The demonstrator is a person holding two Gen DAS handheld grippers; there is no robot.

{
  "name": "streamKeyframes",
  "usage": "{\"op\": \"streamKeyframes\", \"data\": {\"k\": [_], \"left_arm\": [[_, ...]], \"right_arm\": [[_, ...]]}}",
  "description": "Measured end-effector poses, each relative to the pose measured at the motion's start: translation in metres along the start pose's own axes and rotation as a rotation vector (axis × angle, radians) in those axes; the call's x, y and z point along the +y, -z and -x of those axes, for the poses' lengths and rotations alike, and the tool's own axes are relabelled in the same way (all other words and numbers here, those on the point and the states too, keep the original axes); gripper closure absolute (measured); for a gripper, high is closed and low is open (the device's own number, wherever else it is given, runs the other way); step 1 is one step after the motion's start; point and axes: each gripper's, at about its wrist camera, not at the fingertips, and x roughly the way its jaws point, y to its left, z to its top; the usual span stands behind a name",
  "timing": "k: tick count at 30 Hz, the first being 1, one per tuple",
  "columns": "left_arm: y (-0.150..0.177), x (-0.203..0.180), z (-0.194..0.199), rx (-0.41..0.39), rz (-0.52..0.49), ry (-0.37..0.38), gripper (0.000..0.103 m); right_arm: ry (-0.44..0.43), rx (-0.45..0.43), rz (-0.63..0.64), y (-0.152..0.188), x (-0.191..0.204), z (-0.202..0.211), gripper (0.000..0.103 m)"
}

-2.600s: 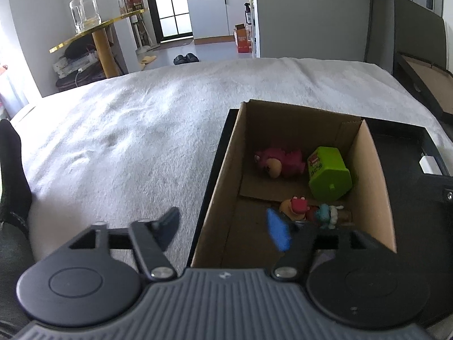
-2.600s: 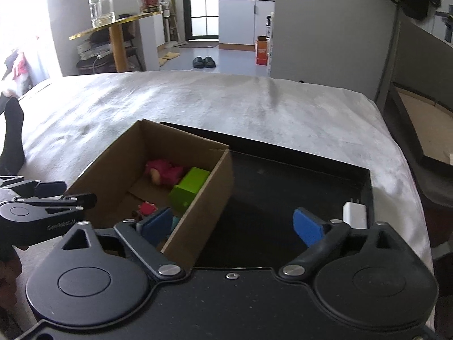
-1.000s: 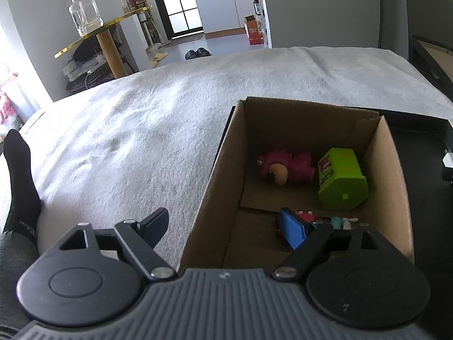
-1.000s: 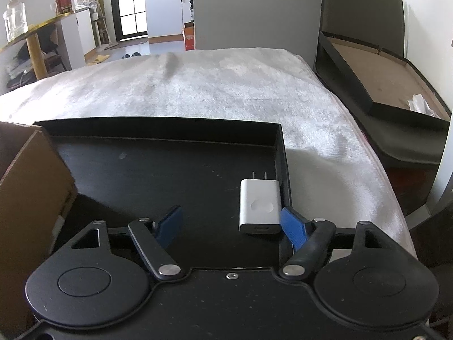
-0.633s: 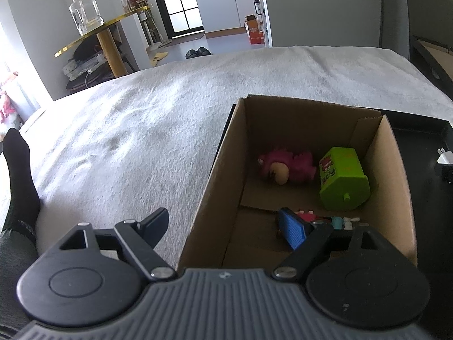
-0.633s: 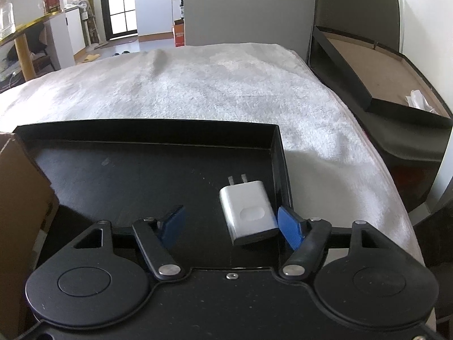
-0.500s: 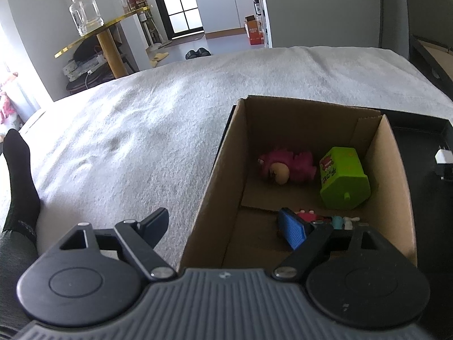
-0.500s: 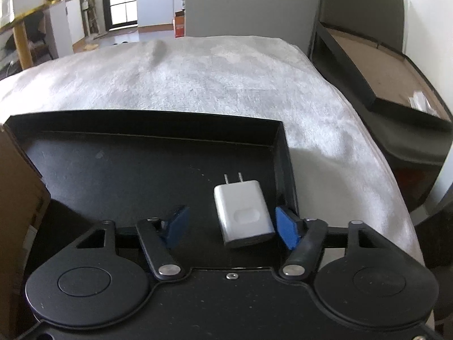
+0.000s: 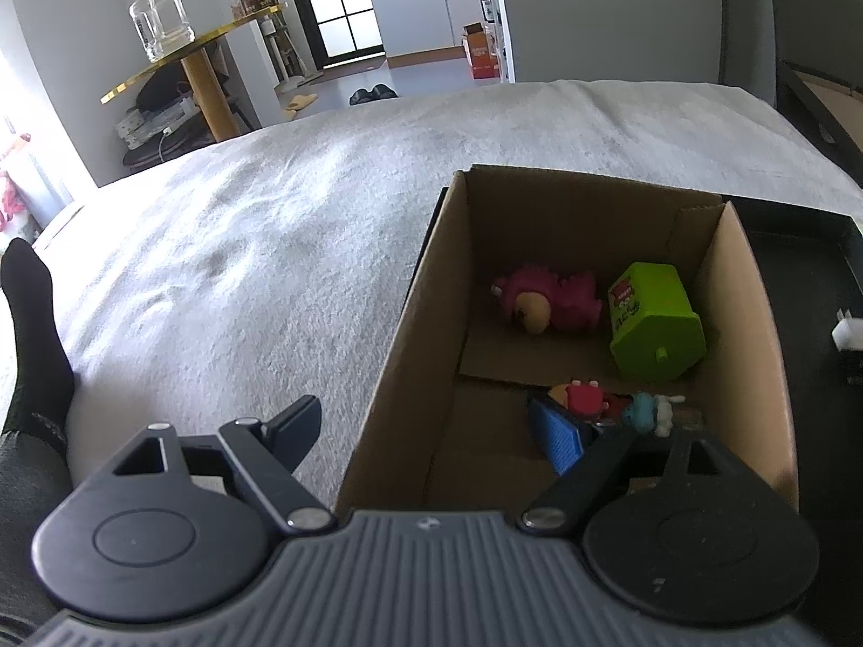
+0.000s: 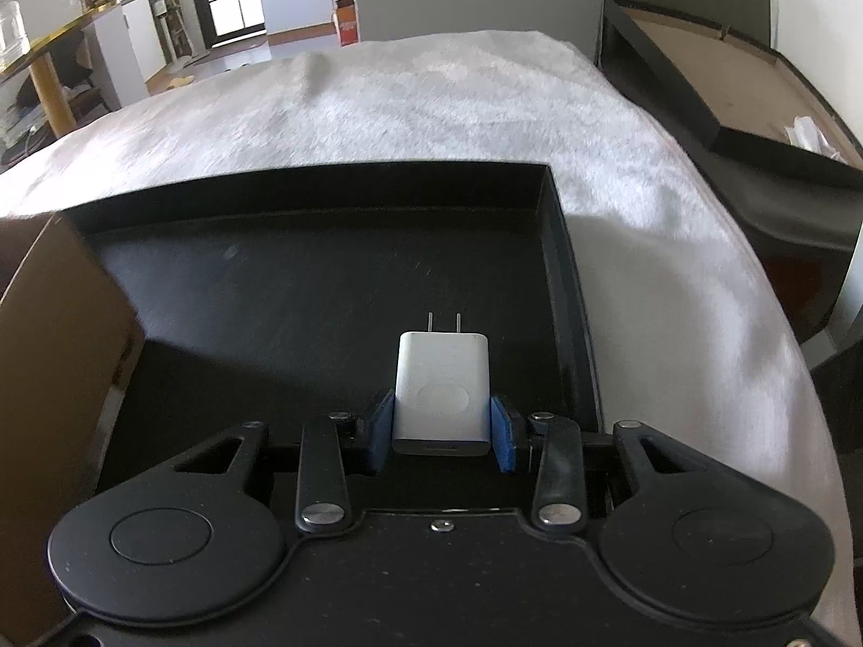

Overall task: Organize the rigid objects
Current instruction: 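Carry the white charger with the right gripper into the box and release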

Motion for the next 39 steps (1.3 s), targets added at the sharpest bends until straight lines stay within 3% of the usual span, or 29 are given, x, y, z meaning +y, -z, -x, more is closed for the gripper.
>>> {"op": "streamKeyframes", "data": {"k": [11,25,26,27,39], "left_arm": [[0.003,-0.001,0.0,0.001,-0.006,0.004,0.019],[0.003,-0.001,-0.004,0.012,0.0,0.001,0.019],[0.004,-0.001,-0.004,0.013,-0.001,0.001,0.019],[0.004,-0.001,-0.004,0.011,-0.001,0.0,0.019],[0.008,-0.001,-0.002,0.007,-0.009,0.005,0.019]], "right_arm": [[-0.074,0.082,-0.034,0.013,0.003,0.015,0.064],[-0.016,0.066,0.002,0.004,0.015,0.005,0.054],[-0.008,0.069,0.009,0.003,0.016,0.005,0.057],[-0.004,0.07,0.016,0.003,0.017,0.006,0.066],[-0.025,0.031,0.015,0.002,0.013,0.04,0.067]]}}
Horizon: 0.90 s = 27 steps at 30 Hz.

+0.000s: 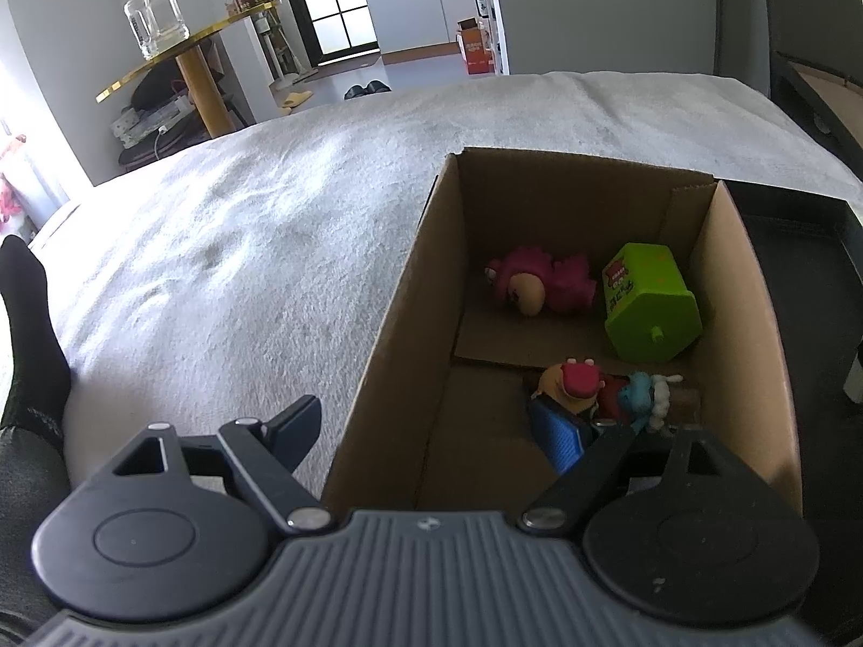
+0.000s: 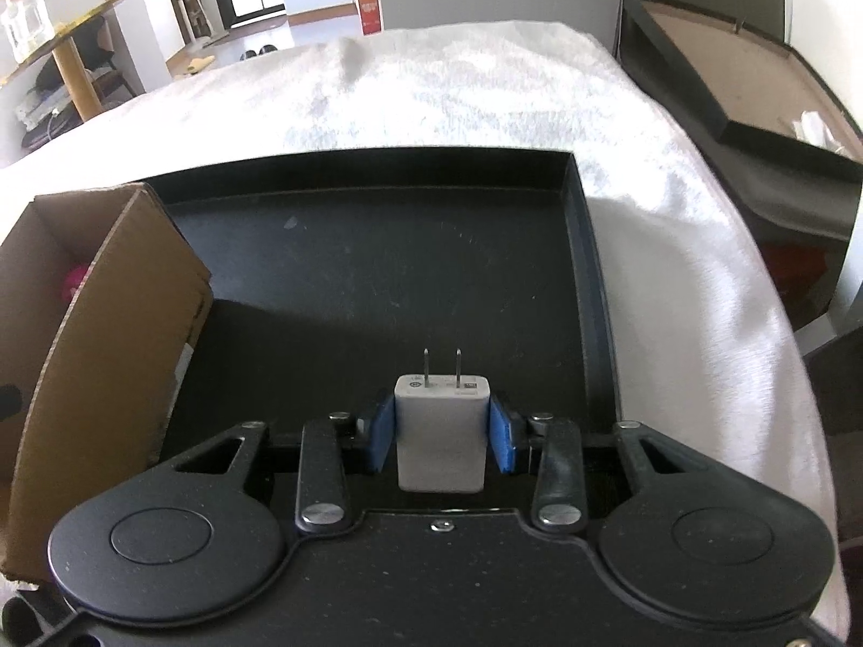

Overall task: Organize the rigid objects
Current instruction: 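Carry the white charger with the right gripper into the box and release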

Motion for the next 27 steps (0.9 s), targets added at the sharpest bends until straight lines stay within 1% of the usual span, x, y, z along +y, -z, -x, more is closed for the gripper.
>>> {"op": "streamKeyframes", "data": {"k": [6,10,22,27], "left_arm": [[0.003,0.003,0.002,-0.002,0.008,0.001,0.019],[0.005,0.006,0.002,0.0,0.014,0.004,0.019],[0.012,0.01,0.004,-0.008,0.019,0.016,0.02],[0.013,0.013,0.005,-0.013,0.029,0.031,0.023]], "right_arm": [[-0.011,-0.026,0.006,-0.002,0.007,0.014,0.067],[-0.026,-0.049,0.021,-0.006,0.019,0.026,0.067],[-0.077,-0.147,0.073,-0.026,0.054,0.062,0.067],[-0.102,-0.183,0.097,-0.033,0.07,0.072,0.067]]}}
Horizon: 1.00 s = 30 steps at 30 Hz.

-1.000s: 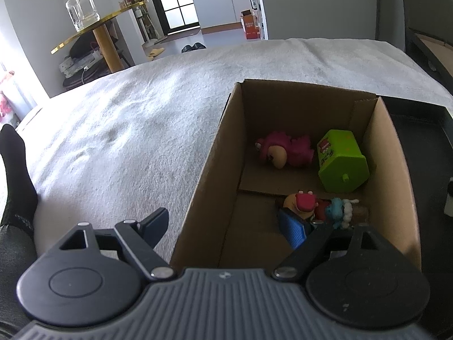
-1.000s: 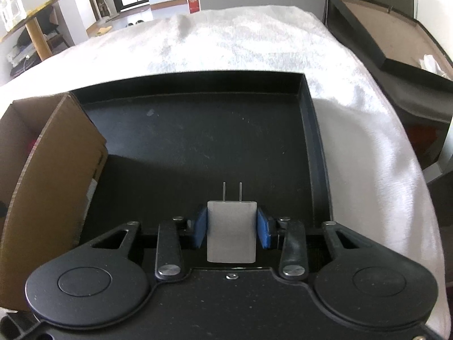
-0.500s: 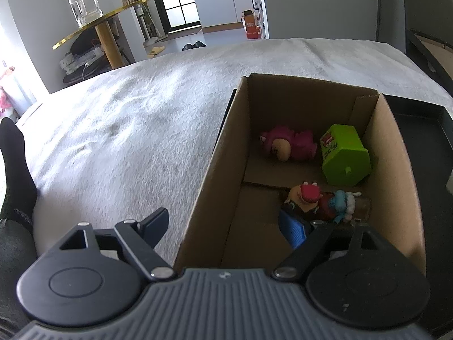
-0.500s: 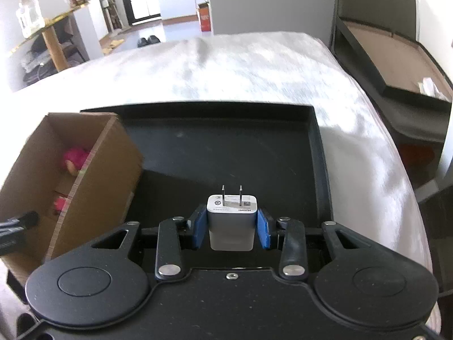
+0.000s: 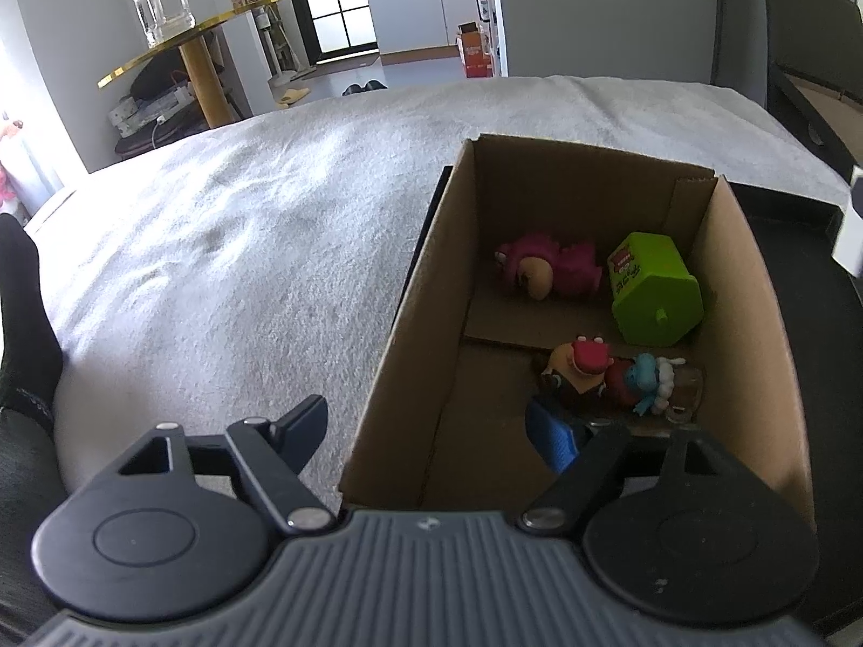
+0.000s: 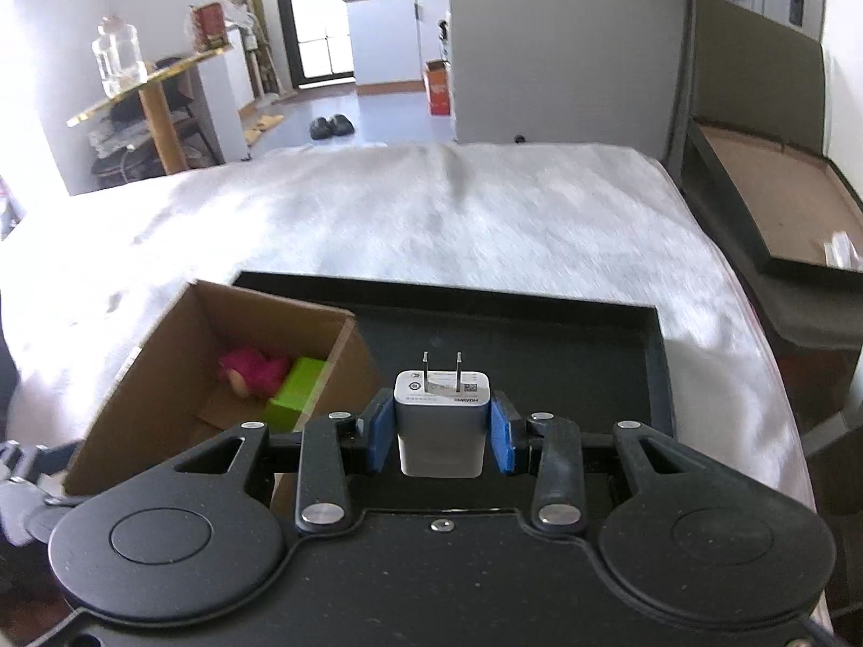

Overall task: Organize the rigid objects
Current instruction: 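Carry the white charger with the right gripper into the box and release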

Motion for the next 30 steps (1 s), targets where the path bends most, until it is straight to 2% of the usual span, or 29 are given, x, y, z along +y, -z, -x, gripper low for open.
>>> {"op": "streamKeyframes", "data": {"k": [4,12,15,23,30], "left_arm": [[-0.001,0.003,0.002,-0.01,0.009,0.008,0.031],[0.002,0.008,0.0,0.005,0.026,0.017,0.062],[0.002,0.011,-0.001,0.009,0.034,0.021,0.07],[0.002,0.017,-0.006,0.008,0.056,0.016,0.082],[0.002,0.024,-0.006,0.01,0.091,0.051,0.083]], "right_arm": [[-0.025,-0.02,0.027,-0.007,0.017,0.007,0.067],[-0.066,-0.049,0.07,-0.015,0.04,0.012,0.067],[-0.079,-0.046,0.077,-0.015,0.047,0.011,0.067],[-0.117,-0.009,0.1,-0.009,0.066,-0.002,0.067],[-0.156,0.024,0.12,-0.006,0.085,-0.018,0.067]]}}
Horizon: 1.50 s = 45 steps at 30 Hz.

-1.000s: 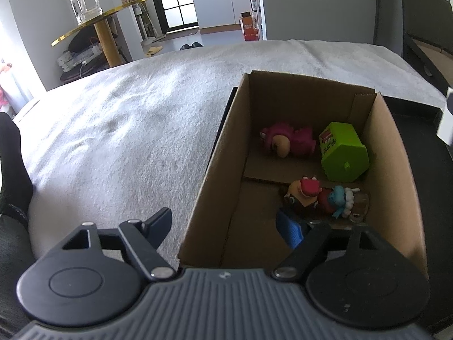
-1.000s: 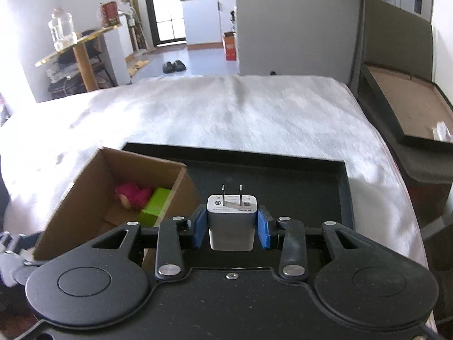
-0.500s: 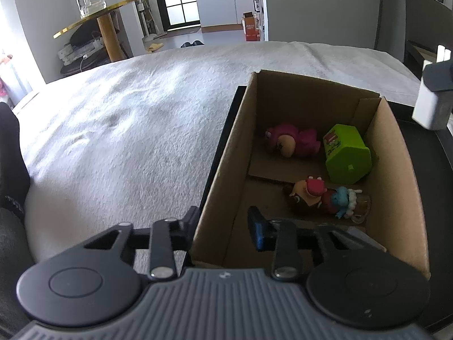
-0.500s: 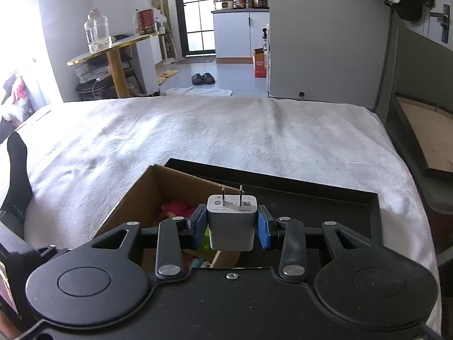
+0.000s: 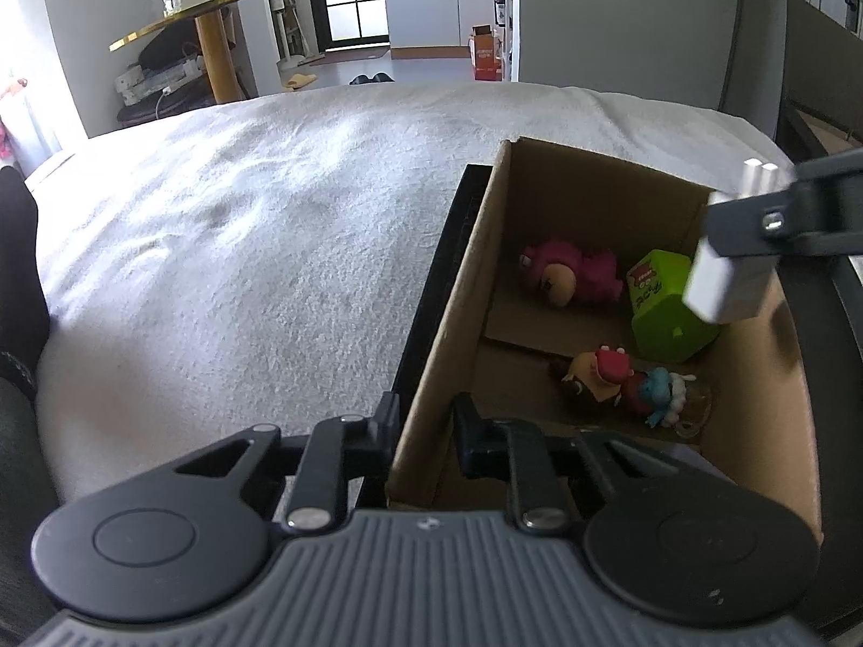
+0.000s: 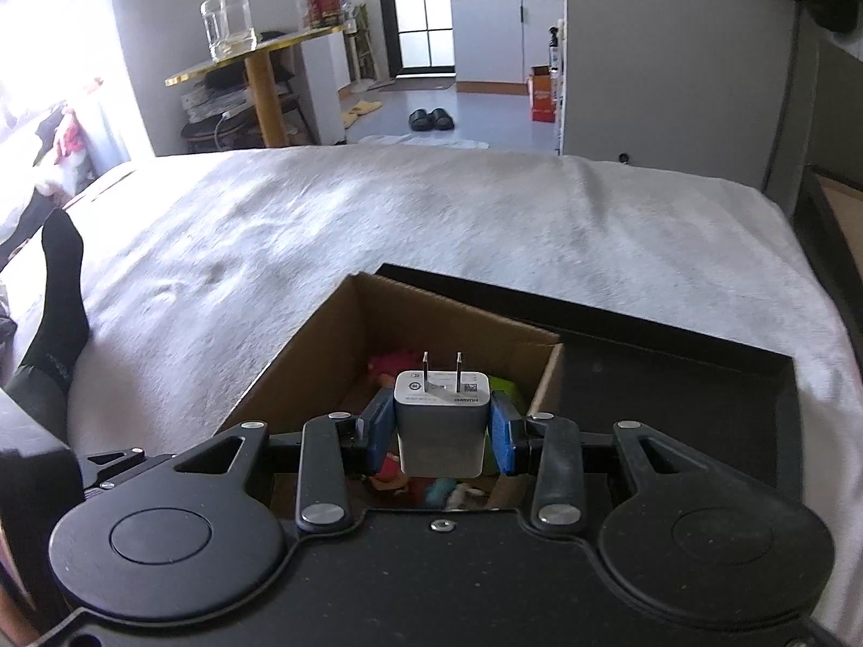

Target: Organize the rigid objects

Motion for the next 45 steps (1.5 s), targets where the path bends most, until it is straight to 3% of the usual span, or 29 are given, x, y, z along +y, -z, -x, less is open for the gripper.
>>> {"op": "streamKeyframes", "data": {"k": [6,11,22,25,27,28,37,40,42,45], "left_arm": [[-0.002,0.004,0.0,0.004,0.018,0.018,0.084],[-0.002,0.003,0.001,0.001,0.019,0.017,0.084],[-0.003,0.001,0.004,0.014,0.006,0.02,0.079],[-0.005,0.001,0.007,0.023,-0.001,0.019,0.073],[-0.005,0.001,0.012,0.011,-0.007,0.022,0.069],[-0.006,0.001,0.015,0.007,-0.011,0.022,0.069],[-0.018,-0.01,0.044,-0.028,-0.044,0.054,0.067],[-0.023,-0.015,0.056,-0.024,-0.062,0.092,0.052],[-0.025,-0.019,0.065,-0.034,-0.084,0.113,0.032],[-0.026,-0.026,0.082,-0.068,-0.113,0.114,0.018]], "right_arm": [[-0.022,0.013,-0.015,-0.004,0.007,-0.015,0.066],[-0.043,-0.027,-0.022,-0.009,0.009,-0.013,0.064],[0.004,-0.026,-0.047,0.004,-0.009,0.009,0.059],[0.034,-0.038,-0.063,0.008,-0.018,0.021,0.041],[0.063,-0.059,-0.066,0.011,-0.023,0.031,0.023],[0.078,-0.069,-0.067,0.013,-0.025,0.034,0.02],[0.106,-0.107,-0.152,0.031,-0.054,0.064,0.019],[0.102,-0.113,-0.175,0.033,-0.062,0.072,0.019],[0.099,-0.12,-0.186,0.034,-0.065,0.078,0.01],[0.106,-0.145,-0.203,0.037,-0.07,0.089,0.003]]}}
